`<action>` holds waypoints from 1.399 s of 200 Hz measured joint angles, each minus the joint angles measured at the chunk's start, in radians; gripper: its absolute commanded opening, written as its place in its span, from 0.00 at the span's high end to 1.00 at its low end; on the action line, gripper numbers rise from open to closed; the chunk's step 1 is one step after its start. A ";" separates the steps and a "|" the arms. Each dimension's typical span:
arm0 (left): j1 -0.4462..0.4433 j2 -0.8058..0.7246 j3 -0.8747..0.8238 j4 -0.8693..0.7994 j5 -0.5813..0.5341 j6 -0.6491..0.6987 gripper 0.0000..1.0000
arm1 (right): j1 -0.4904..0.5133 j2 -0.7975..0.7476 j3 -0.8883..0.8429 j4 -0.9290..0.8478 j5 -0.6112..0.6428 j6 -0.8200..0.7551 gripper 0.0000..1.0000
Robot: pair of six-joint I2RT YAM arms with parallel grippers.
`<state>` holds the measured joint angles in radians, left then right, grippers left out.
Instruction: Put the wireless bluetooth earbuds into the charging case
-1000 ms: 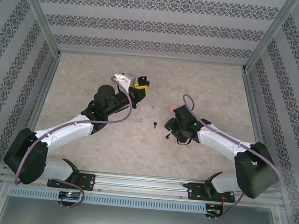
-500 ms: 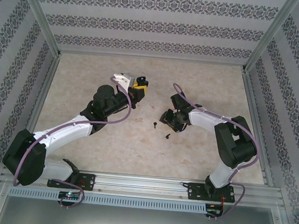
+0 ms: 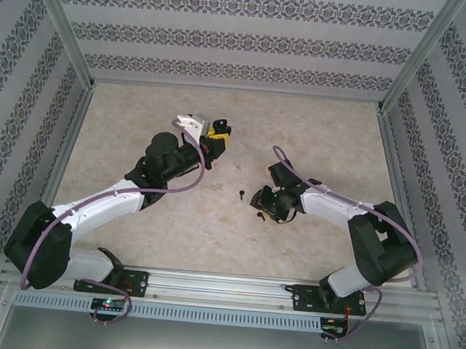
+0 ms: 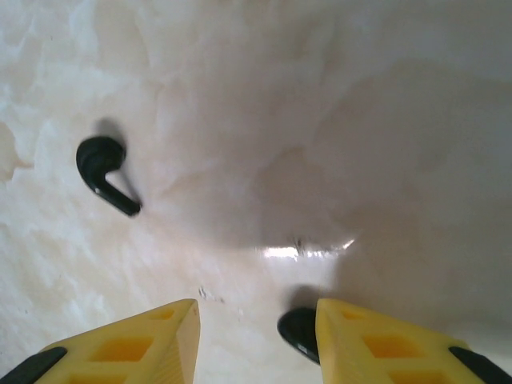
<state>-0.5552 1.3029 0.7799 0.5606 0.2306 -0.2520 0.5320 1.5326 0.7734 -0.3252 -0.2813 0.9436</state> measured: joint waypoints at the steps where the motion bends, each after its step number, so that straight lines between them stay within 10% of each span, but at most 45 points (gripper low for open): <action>1: 0.000 0.000 0.000 0.000 0.000 0.000 1.00 | 0.001 -0.002 -0.001 0.000 0.000 0.001 0.57; 97: -0.002 0.000 0.000 0.000 -0.004 0.000 1.00 | 0.042 -0.172 0.043 -0.227 0.186 -0.002 0.50; 280: -0.002 -0.011 -0.036 0.009 -0.026 0.019 1.00 | 0.147 0.147 0.259 -0.367 0.318 0.083 0.58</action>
<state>-0.5568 1.2922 0.7441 0.5694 0.2043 -0.2325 0.6792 1.6798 1.0328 -0.6922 0.0368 1.0267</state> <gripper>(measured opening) 0.207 0.418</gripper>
